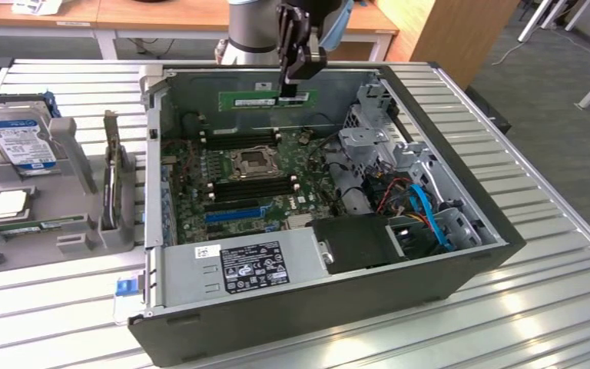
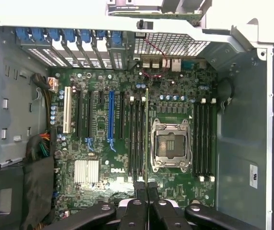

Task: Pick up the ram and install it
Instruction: 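Pick up the ram and move it above insertion slot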

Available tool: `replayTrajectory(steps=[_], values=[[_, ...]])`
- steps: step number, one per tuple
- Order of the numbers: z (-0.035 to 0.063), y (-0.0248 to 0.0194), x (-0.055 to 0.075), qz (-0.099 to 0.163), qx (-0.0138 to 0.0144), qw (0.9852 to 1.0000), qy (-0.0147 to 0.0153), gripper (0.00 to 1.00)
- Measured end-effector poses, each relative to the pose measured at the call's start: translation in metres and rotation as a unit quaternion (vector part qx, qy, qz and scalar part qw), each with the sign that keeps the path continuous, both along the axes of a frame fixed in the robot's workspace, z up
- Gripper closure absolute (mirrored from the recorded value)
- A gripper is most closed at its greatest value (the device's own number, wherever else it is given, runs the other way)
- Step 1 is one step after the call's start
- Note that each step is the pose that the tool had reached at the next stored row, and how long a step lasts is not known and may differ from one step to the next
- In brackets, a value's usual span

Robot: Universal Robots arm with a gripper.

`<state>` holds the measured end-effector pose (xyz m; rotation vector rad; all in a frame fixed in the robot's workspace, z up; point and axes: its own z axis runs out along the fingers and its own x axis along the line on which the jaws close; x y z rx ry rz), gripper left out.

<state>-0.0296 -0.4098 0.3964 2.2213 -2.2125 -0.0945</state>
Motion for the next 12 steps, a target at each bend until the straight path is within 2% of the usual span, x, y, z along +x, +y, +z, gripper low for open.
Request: replayTrajectory(steps=[12], values=[[-0.0041, 0.0000, 0.0000, 0.000, 0.0003, 1.0000, 0.0000, 0.88]])
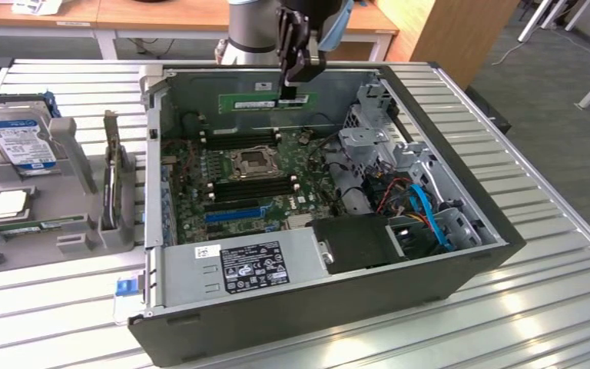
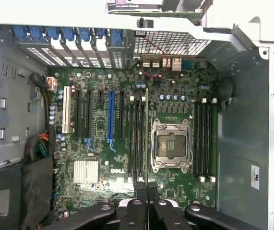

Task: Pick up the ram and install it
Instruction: 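Pick up the ram and move it above insertion slot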

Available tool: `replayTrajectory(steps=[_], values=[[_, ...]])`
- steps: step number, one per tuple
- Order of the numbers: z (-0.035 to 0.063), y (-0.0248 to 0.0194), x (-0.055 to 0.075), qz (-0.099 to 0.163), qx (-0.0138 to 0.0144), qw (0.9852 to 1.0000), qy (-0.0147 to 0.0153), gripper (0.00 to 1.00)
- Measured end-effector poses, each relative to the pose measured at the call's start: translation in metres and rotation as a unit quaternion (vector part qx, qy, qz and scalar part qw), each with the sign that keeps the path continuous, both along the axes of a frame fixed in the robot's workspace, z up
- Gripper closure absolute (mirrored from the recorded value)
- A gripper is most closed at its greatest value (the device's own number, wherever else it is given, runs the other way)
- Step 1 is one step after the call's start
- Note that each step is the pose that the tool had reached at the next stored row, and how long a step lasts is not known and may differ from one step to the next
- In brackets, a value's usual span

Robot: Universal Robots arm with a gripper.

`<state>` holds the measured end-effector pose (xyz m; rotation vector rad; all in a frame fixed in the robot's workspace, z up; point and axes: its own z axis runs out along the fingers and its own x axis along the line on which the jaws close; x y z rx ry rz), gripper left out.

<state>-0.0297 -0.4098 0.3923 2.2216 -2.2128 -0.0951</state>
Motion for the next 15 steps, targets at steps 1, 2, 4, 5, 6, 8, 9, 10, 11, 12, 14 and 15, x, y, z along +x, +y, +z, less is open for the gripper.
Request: replayTrajectory(steps=[1, 2, 4, 5, 6, 8, 9, 10, 11, 12, 14, 15], values=[[-0.0006, 0.0000, 0.0000, 0.000, 0.0000, 1.0000, 0.0000, 0.88], [-0.0011, 0.0000, 0.0000, 0.000, 0.0000, 1.0000, 0.0000, 0.88], [-0.0020, 0.0000, 0.0000, 0.000, 0.0000, 1.0000, 0.0000, 0.88], [-0.0024, 0.0000, 0.0000, 0.000, 0.0000, 1.0000, 0.0000, 0.88], [-0.0028, 0.0000, 0.0000, 0.000, 0.0000, 1.0000, 0.0000, 0.88], [-0.0034, 0.0000, 0.0000, 0.000, 0.0000, 1.0000, 0.0000, 0.88], [-0.0038, 0.0000, 0.0000, 0.000, 0.0001, 1.0000, 0.0000, 0.88], [-0.0041, 0.0000, 0.0000, 0.000, 0.0002, 1.0000, 0.0000, 0.88], [-0.0044, 0.0000, 0.0000, 0.000, 0.0004, 1.0000, 0.0000, 0.88], [-0.0048, 0.0000, 0.0000, 0.000, 0.0006, 1.0000, 0.0000, 0.88], [-0.0059, 0.0000, 0.0000, 0.000, 0.0009, 1.0000, 0.0000, 0.88], [-0.0070, 0.0000, 0.0000, 0.000, 0.0009, 1.0000, 0.0000, 0.88]])
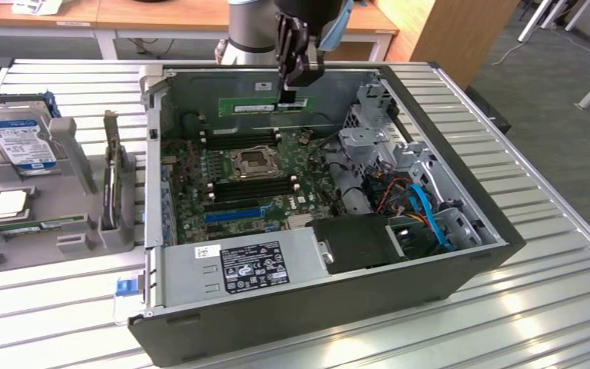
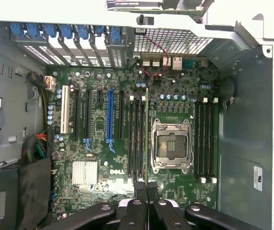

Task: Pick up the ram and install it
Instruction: 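Pick up the ram and move it above insertion slot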

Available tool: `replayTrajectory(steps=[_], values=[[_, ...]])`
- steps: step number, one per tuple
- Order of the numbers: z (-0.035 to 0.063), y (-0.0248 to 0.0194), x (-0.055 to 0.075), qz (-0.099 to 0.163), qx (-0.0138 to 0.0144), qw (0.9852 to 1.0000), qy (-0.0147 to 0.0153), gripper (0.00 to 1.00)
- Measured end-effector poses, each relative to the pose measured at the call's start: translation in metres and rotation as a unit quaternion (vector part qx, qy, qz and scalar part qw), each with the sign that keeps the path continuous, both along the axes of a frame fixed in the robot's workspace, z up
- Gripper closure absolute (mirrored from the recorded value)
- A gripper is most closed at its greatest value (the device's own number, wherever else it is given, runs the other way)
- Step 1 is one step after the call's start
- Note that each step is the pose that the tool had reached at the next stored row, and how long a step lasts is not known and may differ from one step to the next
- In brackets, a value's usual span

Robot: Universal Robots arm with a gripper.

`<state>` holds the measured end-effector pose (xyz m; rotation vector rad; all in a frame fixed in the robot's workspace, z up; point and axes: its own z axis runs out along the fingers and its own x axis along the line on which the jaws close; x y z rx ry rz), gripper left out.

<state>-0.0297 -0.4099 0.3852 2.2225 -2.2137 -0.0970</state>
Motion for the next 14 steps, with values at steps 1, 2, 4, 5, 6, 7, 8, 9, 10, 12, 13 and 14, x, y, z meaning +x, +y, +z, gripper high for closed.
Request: replayTrajectory(steps=[1, 2, 4, 5, 6, 7, 8, 9, 10, 12, 13, 14], values=[[-0.0015, 0.0000, 0.000, 0.000, 0.0000, 1.0000, 0.0000, 0.88], [-0.0030, 0.0000, 0.000, 0.000, -0.0001, 1.0000, 0.0000, 0.88], [-0.0060, 0.0000, 0.000, 0.000, 0.0000, 1.0000, -0.0001, 0.88], [-0.0068, 0.0000, 0.000, 0.000, 0.0000, 1.0000, -0.0001, 0.88], [-0.0070, 0.0000, 0.000, 0.000, 0.0000, 1.0000, -0.0001, 0.88], [-0.0070, 0.0000, 0.000, 0.000, 0.0001, 1.0000, -0.0001, 0.88], [-0.0072, 0.0000, 0.000, 0.000, 0.0002, 1.0000, 0.0000, 0.88], [-0.0076, 0.0000, 0.000, 0.000, 0.0006, 1.0000, -0.0001, 0.88], [-0.0084, 0.0001, 0.000, 0.000, 0.0008, 1.0000, -0.0002, 0.88], [-0.0102, 0.0000, 0.000, 0.000, 0.0008, 1.0000, -0.0001, 0.88], [-0.0111, 0.0000, 0.000, 0.000, 0.0008, 1.0000, -0.0001, 0.88], [-0.0119, 0.0000, 0.000, 0.000, 0.0008, 1.0000, -0.0001, 0.88]])
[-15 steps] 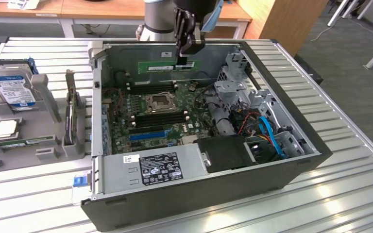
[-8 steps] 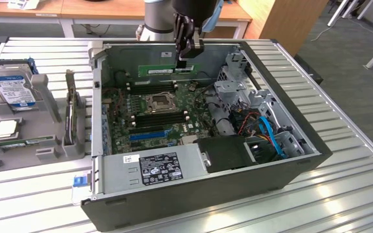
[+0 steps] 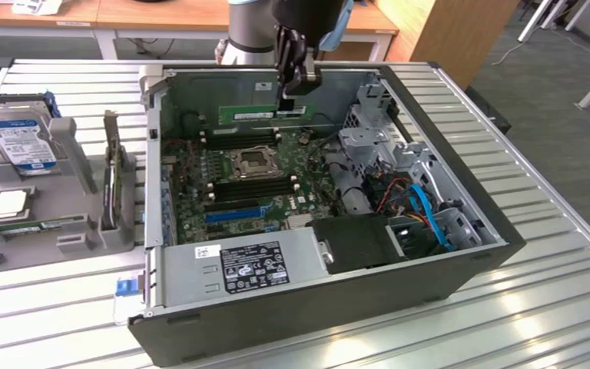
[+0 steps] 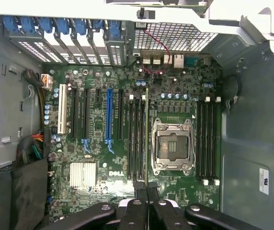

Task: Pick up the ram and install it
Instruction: 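Pick up the ram and move it above insertion slot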

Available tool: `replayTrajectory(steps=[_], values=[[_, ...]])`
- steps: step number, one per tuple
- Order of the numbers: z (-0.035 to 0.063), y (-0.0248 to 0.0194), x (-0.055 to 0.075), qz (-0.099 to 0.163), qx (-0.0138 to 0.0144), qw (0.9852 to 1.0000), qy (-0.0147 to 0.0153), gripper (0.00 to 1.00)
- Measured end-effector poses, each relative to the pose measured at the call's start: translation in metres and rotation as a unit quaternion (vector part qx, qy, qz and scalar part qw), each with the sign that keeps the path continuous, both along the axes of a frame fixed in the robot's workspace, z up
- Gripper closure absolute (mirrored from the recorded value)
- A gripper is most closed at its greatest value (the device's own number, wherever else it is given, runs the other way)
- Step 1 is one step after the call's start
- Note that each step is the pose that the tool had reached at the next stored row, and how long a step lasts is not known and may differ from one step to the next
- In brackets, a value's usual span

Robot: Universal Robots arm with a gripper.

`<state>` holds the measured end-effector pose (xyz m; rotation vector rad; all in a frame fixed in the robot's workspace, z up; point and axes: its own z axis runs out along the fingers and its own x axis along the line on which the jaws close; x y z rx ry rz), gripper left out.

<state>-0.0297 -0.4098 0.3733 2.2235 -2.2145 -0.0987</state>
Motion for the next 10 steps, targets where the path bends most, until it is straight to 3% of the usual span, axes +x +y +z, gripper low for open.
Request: replayTrajectory(steps=[10], values=[[-0.0011, 0.0000, -0.0029, 0.000, 0.0002, 1.0000, -0.0011, 0.88]])
